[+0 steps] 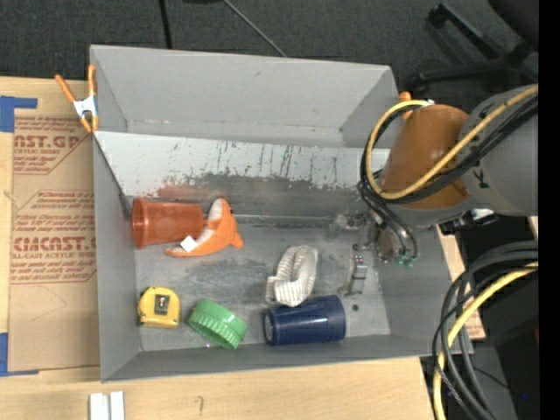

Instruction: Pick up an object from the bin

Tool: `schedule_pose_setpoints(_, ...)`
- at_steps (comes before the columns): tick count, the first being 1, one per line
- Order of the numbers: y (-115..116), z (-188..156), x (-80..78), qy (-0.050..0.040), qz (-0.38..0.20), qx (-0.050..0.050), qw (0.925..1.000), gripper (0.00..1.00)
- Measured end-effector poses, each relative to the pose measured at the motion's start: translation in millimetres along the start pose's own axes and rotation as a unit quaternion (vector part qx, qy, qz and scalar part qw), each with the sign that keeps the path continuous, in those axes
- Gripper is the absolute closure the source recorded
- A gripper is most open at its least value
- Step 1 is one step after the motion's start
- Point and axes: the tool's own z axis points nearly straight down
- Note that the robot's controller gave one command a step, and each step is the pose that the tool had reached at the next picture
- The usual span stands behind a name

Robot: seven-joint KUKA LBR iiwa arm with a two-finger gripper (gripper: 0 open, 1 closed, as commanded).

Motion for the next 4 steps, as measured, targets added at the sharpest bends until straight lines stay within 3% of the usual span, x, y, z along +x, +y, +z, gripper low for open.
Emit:
schedule_pose_setpoints(1,42.6,15.0,14.1,-0.0023,-0.031,0.001,0.9995,0.0)
schedule_pose_setpoints(2,64.7,39.4,31.3,-0.0018,-0.09,-0.001,0.9959,0.0)
schedule_pose_setpoints(3,100.4,47.3,35.5,-0.0019,-0.119,-0.001,0.9929,1.0)
schedule_pose_setpoints(4,100.4,47.3,35.5,-0.0019,-0.119,-0.001,0.9929,1.0)
